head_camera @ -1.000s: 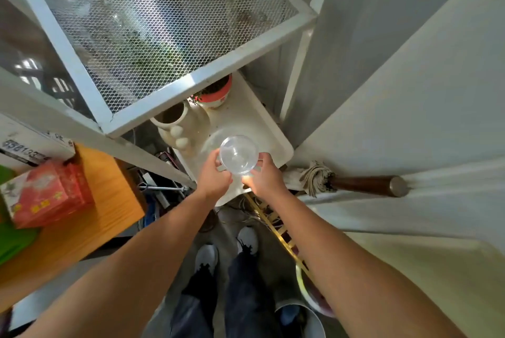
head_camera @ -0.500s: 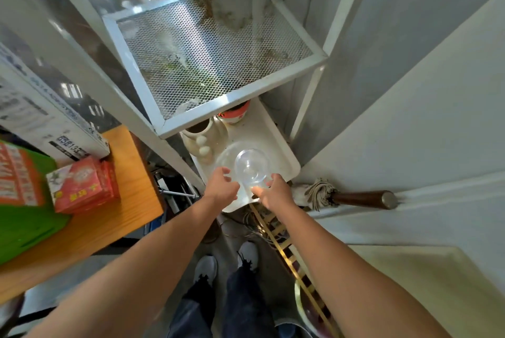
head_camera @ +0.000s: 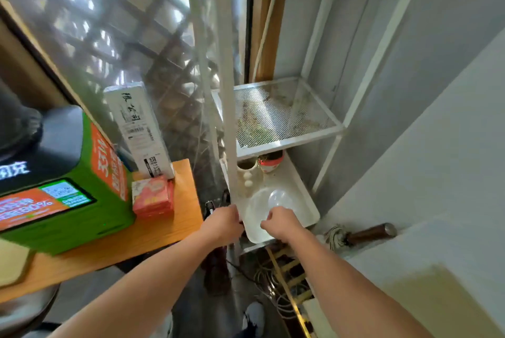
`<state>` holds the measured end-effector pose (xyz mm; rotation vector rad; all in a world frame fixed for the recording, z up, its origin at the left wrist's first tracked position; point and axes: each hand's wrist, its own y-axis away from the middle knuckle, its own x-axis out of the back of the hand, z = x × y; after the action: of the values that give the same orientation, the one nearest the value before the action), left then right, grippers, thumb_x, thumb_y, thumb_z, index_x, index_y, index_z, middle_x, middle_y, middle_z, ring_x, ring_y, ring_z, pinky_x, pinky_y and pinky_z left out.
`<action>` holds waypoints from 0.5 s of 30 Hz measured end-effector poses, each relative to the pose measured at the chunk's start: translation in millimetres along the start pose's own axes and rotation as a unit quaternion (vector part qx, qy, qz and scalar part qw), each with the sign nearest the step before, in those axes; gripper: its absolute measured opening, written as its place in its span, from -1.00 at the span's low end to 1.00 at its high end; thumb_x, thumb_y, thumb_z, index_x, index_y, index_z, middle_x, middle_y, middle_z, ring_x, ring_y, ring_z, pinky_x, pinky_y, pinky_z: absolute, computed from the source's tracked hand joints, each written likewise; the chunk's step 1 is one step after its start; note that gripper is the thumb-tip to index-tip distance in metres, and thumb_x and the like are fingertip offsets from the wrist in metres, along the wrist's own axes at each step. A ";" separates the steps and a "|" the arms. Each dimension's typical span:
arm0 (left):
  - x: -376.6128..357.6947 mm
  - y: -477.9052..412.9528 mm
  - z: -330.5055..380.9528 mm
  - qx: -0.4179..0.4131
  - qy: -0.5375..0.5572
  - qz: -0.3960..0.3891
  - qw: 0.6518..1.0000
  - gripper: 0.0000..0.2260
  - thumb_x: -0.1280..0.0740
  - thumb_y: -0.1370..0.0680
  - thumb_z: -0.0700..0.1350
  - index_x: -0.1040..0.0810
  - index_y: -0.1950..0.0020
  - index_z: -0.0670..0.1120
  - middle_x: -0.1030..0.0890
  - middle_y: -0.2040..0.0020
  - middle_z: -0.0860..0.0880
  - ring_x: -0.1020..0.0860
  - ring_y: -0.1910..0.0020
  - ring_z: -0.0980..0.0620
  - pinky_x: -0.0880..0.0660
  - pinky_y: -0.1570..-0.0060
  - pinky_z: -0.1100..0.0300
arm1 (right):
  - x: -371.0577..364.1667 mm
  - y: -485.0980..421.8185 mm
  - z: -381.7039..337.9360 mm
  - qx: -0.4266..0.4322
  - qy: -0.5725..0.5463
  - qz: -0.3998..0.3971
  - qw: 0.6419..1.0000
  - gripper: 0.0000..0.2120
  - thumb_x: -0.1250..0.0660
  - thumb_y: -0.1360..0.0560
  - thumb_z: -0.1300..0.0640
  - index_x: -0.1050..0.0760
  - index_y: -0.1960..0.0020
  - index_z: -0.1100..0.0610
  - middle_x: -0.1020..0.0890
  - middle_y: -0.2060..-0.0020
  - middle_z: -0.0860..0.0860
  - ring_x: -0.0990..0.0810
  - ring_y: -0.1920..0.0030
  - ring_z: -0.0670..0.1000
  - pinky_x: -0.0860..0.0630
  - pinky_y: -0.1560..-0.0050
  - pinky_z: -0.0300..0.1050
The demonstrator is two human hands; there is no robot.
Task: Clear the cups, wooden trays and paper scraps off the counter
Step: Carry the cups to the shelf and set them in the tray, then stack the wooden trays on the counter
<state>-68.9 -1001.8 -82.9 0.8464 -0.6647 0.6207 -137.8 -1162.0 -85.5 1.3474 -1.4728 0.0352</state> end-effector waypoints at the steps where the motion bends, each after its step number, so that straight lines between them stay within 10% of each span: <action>1: 5.1 10.6 -4.1 -0.005 -0.002 0.007 1.000 -0.88 -0.28 -0.47 -0.04 -0.46 0.00 0.02 -0.56 0.10 0.01 -0.55 0.08 -0.06 -0.54 0.14 0.09 | -1.9 6.4 -9.6 0.009 0.017 0.001 1.000 -0.67 -0.30 -0.52 0.01 -0.53 -0.16 0.21 -0.60 -0.08 0.14 -0.57 -0.11 0.15 -0.51 -0.04 -0.04; 12: 36.9 181.3 -188.0 0.066 -0.080 0.082 0.991 -0.76 -0.26 -0.47 -0.03 -0.44 -0.11 -0.04 -0.55 -0.16 -0.11 -0.55 -0.15 -0.19 -0.49 0.03 0.00 | -146.7 113.4 -183.9 0.177 0.154 -0.035 0.971 -0.83 -0.30 -0.49 0.06 -0.36 0.23 0.05 -0.52 0.10 0.11 -0.48 0.10 0.09 -0.35 0.15 -0.15; 15: 39.2 234.5 -252.3 0.120 -0.075 0.098 0.985 -0.73 -0.25 -0.49 0.00 -0.43 -0.15 -0.06 -0.53 -0.17 -0.12 -0.55 -0.17 -0.20 -0.49 0.00 -0.03 | -208.7 143.6 -221.5 0.198 0.200 -0.054 0.958 -0.81 -0.32 -0.47 0.01 -0.49 0.06 0.13 -0.58 0.04 0.12 -0.57 0.09 0.14 -0.48 0.14 -0.06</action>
<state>-143.1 -663.4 -69.2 1.0668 -0.8276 0.8328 -144.1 -827.2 -52.2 1.6251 -1.0792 0.5283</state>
